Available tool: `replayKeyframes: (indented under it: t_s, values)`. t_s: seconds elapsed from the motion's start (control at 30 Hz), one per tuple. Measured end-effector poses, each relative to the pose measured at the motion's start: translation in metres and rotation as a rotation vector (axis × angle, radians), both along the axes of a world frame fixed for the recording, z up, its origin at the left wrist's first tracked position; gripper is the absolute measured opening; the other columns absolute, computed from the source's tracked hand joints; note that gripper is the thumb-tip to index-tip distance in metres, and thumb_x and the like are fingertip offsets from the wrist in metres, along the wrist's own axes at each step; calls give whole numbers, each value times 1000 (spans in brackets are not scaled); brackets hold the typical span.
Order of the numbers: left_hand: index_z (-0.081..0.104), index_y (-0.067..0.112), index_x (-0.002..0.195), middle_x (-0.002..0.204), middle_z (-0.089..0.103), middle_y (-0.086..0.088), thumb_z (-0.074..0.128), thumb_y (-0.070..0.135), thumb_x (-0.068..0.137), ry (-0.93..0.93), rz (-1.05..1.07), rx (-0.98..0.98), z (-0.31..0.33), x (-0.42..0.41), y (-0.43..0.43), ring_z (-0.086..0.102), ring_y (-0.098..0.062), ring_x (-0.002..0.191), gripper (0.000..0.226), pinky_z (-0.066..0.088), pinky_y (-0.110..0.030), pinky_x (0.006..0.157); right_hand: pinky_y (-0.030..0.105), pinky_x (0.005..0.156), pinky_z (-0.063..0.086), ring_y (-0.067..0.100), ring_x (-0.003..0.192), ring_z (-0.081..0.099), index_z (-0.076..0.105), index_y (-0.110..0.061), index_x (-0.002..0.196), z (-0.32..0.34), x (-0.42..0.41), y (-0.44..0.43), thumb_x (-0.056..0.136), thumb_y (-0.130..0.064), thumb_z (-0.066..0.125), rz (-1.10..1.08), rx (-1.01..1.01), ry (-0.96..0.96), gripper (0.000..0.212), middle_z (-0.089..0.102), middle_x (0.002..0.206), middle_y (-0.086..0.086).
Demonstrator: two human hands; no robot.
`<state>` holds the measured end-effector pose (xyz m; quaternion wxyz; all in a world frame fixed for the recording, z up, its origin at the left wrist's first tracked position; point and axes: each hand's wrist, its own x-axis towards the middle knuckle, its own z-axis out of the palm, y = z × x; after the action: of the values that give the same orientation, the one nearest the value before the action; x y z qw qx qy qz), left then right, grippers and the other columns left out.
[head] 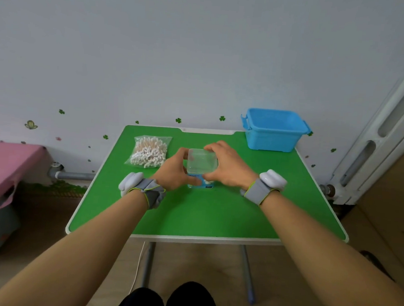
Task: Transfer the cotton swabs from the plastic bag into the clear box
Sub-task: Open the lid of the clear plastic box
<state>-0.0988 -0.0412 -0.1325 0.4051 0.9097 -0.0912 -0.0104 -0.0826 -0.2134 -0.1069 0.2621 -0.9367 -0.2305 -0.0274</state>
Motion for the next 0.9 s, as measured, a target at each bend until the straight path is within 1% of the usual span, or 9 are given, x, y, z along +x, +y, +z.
replayKeyframes:
  t_s: [0.2,0.33,0.4,0.47,0.53,0.63,0.73,0.8,0.9]
  values:
    - [37,13,127,125,54,0,84,19,67,-31,-13,42,-3,1,2,64,-22,87,76,54,-33,77,25,91,42,14,104,46,45,-10,134,4,3,-2,67,-28,81,37,-67,-27,78,47,118,1]
    - [36,13,129,123,56,-2,84,19,68,-26,-19,52,-2,2,3,64,-24,91,77,55,-41,84,23,86,39,17,102,51,50,-11,131,10,9,-5,71,-31,78,50,-65,-7,70,52,118,5]
    - [35,13,129,122,57,-2,83,19,68,-30,-21,52,-2,2,3,63,-23,91,78,54,-40,82,23,86,40,17,102,53,52,-13,131,14,11,-7,73,-34,76,40,-37,20,67,55,121,4]
    - [35,13,129,123,56,-1,83,19,68,-36,-24,57,-2,2,3,63,-21,89,78,53,-33,77,25,90,44,13,103,55,51,-17,133,16,14,-8,75,-39,74,14,43,85,66,56,126,0]
    - [35,12,127,126,53,0,83,18,68,-39,-22,57,-2,2,3,63,-21,87,75,52,-29,74,32,91,51,12,103,57,52,-21,129,17,17,-8,74,-45,73,-21,168,170,64,57,125,-1]
    - [34,12,128,128,51,2,83,18,67,-29,-21,46,-1,3,3,61,-16,83,78,50,-24,72,41,84,56,20,97,62,51,-18,108,17,22,-6,73,-50,74,-134,357,191,52,60,110,5]
    - [32,12,132,127,52,3,84,18,66,-13,-29,39,-1,4,4,58,-12,79,85,47,-20,70,46,79,56,29,94,65,43,-15,87,12,28,0,78,-45,72,-228,519,129,42,58,91,5]
    - [30,12,134,128,52,2,84,18,65,-7,-32,43,-1,5,4,58,-11,80,87,46,-18,70,44,69,56,28,85,70,40,-16,77,8,31,4,82,-37,71,-296,682,117,38,58,80,7]
    - [23,12,140,129,52,2,85,19,64,-6,-27,35,-2,5,5,58,-11,81,98,47,-18,70,33,56,53,20,74,73,46,-12,72,-1,36,9,86,-29,68,-359,882,158,31,72,88,18]
